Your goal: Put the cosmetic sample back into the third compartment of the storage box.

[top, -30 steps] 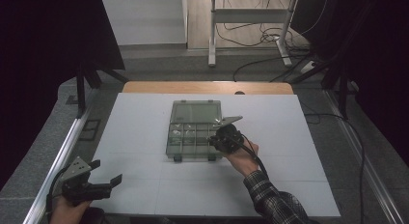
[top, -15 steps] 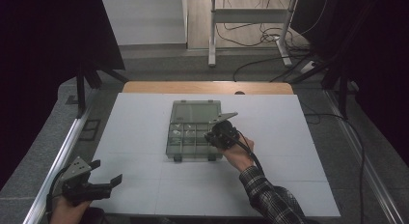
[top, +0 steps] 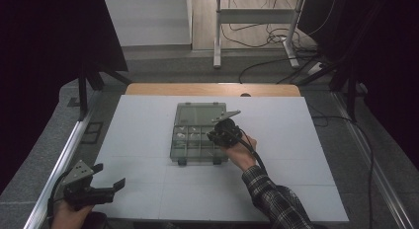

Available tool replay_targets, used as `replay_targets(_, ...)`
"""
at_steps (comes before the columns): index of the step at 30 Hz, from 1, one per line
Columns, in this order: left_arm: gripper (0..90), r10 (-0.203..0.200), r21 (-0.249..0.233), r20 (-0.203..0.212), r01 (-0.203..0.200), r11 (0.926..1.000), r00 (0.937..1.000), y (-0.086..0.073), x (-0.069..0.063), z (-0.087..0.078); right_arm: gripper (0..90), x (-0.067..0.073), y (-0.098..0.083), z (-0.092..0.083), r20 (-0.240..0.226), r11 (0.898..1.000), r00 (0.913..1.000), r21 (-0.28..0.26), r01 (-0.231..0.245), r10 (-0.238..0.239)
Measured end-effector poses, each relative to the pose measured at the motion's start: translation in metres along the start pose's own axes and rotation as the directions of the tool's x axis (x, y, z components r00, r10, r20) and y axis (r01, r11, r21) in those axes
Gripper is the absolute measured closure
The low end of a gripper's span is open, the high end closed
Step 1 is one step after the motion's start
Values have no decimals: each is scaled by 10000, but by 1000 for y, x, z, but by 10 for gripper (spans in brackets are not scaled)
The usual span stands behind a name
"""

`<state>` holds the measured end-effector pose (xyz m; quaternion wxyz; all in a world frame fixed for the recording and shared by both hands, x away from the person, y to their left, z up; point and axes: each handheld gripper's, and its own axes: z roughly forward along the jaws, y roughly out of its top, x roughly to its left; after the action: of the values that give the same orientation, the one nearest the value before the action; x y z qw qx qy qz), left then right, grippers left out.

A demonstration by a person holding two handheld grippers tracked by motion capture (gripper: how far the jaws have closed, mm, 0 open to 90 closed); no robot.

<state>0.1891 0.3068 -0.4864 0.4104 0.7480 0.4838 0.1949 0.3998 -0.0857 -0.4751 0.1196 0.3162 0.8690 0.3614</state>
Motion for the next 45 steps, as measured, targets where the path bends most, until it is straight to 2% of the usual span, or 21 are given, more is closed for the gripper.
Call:
replay_targets(16, 25, 25, 29, 9, -25, 10000, 10000, 0, 0, 0, 803, -7, 5, 13, 81, 9997, 9998, -102, -205, 206)
replay_targets(32, 26, 41, 49, 7, -41, 10000, 10000, 0, -1, 1, 794, -7, 8, 28, 134, 10000, 9999, -18, -97, 97)
replay_targets(39, 26, 45, 50, 12, -45, 10000, 10000, 0, -1, 1, 749, -6, 7, 29, 189, 9999, 9997, 66, -129, 128)
replay_targets(45, 26, 32, 37, 37, -32, 10000, 10000, 0, 0, 0, 681, -6, 6, 30, -41, 9993, 9998, 331, -181, 183)
